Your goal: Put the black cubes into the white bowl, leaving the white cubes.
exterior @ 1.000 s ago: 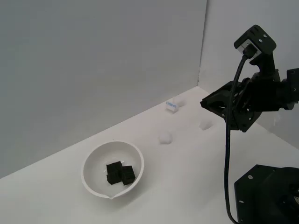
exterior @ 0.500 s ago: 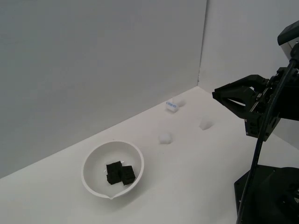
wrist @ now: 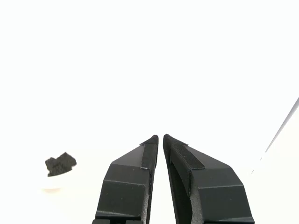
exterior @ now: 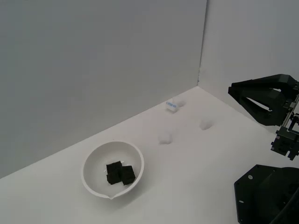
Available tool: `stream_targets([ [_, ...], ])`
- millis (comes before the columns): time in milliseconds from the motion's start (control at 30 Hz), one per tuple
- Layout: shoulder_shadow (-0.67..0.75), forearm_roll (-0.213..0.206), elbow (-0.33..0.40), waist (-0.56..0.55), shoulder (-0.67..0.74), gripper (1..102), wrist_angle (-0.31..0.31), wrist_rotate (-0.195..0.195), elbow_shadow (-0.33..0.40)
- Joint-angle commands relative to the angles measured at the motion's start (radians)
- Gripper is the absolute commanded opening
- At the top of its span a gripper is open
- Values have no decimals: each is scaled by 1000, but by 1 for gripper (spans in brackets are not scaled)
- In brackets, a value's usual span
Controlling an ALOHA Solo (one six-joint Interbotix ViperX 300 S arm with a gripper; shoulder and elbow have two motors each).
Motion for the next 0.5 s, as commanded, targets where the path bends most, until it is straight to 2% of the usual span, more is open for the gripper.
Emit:
stream_targets([
  [0, 40, -14, 0, 8, 38, 3, 9, 14, -2],
  [467, 190, -14, 11, -29, 190, 3, 18, 11, 11],
])
